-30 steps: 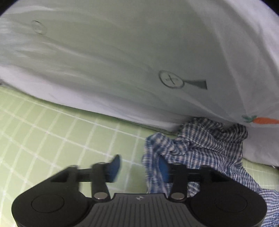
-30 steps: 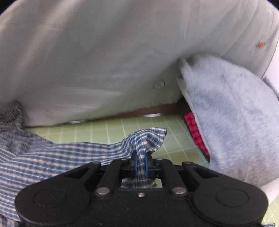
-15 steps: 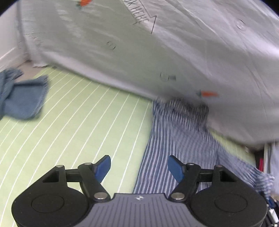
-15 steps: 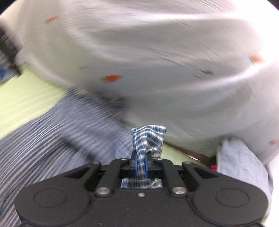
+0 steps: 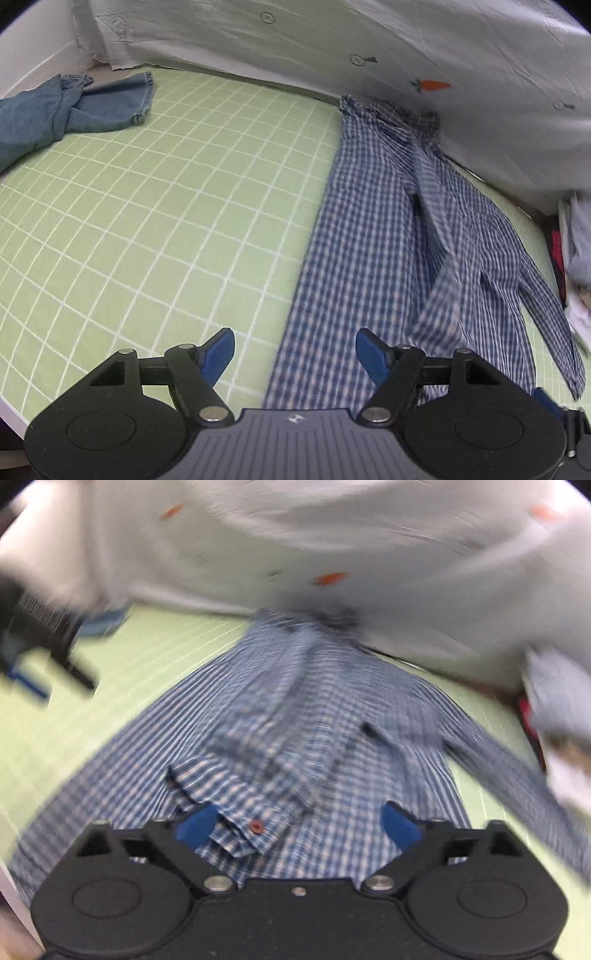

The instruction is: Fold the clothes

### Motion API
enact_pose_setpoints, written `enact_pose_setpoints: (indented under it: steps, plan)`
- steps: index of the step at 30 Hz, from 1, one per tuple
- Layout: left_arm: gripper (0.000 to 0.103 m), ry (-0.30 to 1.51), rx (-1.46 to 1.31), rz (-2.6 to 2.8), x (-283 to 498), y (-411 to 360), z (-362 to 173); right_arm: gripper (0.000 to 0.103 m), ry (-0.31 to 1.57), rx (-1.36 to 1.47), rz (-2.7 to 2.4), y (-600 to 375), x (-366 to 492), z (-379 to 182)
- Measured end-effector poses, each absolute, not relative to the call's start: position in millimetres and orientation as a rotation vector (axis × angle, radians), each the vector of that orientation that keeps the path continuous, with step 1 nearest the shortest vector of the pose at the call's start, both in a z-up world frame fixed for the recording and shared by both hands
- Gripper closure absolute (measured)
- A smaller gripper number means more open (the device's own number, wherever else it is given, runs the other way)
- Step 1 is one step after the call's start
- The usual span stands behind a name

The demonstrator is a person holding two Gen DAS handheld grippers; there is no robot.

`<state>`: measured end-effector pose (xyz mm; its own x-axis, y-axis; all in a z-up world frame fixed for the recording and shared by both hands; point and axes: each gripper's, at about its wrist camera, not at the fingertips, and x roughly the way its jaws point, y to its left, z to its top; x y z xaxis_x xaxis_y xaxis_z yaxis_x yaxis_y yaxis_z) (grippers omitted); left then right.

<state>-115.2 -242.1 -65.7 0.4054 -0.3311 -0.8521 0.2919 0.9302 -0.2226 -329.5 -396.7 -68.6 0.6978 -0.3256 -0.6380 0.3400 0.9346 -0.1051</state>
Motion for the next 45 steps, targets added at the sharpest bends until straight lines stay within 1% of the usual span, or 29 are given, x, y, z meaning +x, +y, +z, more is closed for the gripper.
enact_pose_setpoints:
  steps: [1, 5, 10, 14, 16, 17, 19, 20, 21, 25, 30, 32, 34, 37, 41, 44, 45]
  plan:
    - [0.030, 1.089, -0.034, -0.404, -117.9, -244.4, -66.3, 0.000, 0.700, 0.082, -0.395, -404.6, -335.9, -67.9]
    - [0.030, 1.105, 0.001, -0.452, -131.6, -259.3, -72.7, 0.000, 0.728, 0.267, -0.516, -436.1, -357.9, -78.0]
    - [0.030, 1.103, 0.049, -0.525, -143.7, -290.9, -88.2, 0.000, 0.771, 0.315, -0.648, -452.4, -384.4, -96.5]
    - [0.032, 1.099, 0.068, -0.585, -150.7, -314.6, -94.4, 0.000, 0.835, 0.343, -0.698, -463.6, -397.0, -106.3]
    - [0.040, 1.109, 0.063, -0.612, -151.8, -323.8, -96.4, 0.000, 0.866, 0.350, -0.687, -464.2, -400.0, -110.9]
    - [0.046, 1.116, 0.066, -0.624, -152.2, -327.9, -97.7, 0.000, 0.881, 0.353, -0.682, -464.4, -401.5, -113.2]
    - [0.063, 1.129, 0.088, -0.645, -152.6, -334.4, -101.2, 0.000, 0.904, 0.339, -0.680, -464.1, -402.5, -116.7]
    - [0.092, 1.136, 0.099, -0.655, -152.8, -337.7, -102.9, 0.000, 0.915, 0.334, -0.678, -464.7, -402.2, -118.9]
    - [0.101, 1.142, 0.110, -0.665, -153.0, -341.0, -104.6, 0.000, 0.922, 0.335, -0.676, -464.7, -402.4, -120.2]
    - [0.102, 1.123, 0.095, -0.726, -158.4, -339.5, -98.3, 0.000, 0.939, 0.347, -0.665, -463.8, -403.5, -122.7]
    - [0.102, 1.060, 0.014, -0.750, -175.3, -308.3, -67.7, 0.000, 0.931, 0.329, -0.649, -458.5, -400.7, -121.7]
    - [0.102, 1.060, -0.018, -0.731, -178.6, -291.0, -60.8, 0.000, 0.929, 0.331, -0.644, -457.5, -398.1, -122.6]
    - [0.102, 1.098, -0.046, -0.689, -178.3, -275.7, -66.4, 0.000, 0.930, 0.331, -0.638, -455.8, -394.8, -123.6]
    - [0.102, 1.168, -0.002, -0.572, -177.5, -259.7, -91.2, 0.000, 0.937, 0.320, -0.629, -451.1, -390.2, -125.1]
    - [0.102, 1.250, -0.017, -0.527, -175.4, -248.1, -116.1, 0.000, 0.945, 0.300, -0.617, -440.0, -389.4, -126.2]
    - [0.102, 1.245, -0.005, -0.553, -174.2, -246.9, -110.6, 0.000, 0.953, 0.290, -0.620, -429.9, -392.7, -123.8]
    - [0.098, 1.237, 0.002, -0.566, -173.8, -247.0, -106.8, 0.000, 0.952, 0.295, -0.626, -427.3, -392.0, -122.1]
